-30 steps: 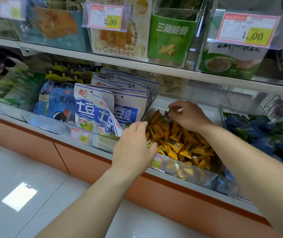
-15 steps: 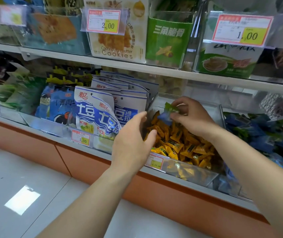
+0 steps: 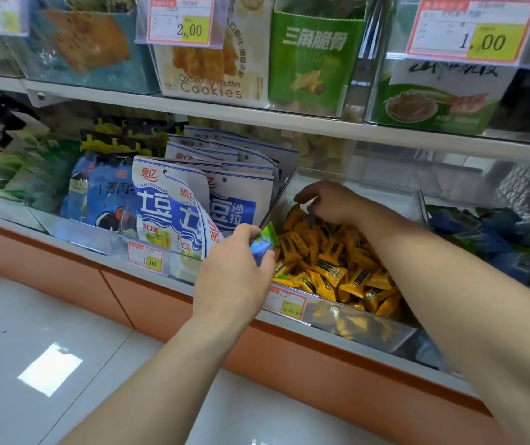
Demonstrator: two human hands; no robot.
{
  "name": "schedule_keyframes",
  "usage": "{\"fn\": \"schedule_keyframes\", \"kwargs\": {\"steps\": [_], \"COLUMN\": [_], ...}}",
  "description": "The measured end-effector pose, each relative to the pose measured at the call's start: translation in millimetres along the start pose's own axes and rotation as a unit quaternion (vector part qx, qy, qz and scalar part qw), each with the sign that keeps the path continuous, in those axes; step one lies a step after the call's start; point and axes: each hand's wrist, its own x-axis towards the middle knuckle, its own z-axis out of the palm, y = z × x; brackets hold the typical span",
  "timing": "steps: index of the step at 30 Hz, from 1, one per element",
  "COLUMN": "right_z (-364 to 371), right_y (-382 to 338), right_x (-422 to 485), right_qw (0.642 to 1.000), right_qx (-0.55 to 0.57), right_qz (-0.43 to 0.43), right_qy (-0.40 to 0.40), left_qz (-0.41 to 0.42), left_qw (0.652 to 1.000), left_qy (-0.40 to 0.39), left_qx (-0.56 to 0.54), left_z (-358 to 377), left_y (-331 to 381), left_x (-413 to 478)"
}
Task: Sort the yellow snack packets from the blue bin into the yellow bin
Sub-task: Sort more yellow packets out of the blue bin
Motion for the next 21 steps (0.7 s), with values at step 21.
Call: {"fn": "schedule_keyframes", "kwargs": {"steps": [21], "right_z": [-8.0], "right_y": [-11.6], "right_x": [-64.6], "right_qw": [0.959], "right_qx": [0.218], "right_qz": [-0.006], "right_qy": [0.181], "left_qz": [-0.029], "left_qw": [0.981], "left_qy": [-0.080], "left_qx": [-0.175], "left_z": [-6.5], "left_y": [-1.0], "left_x": [0.4]}}
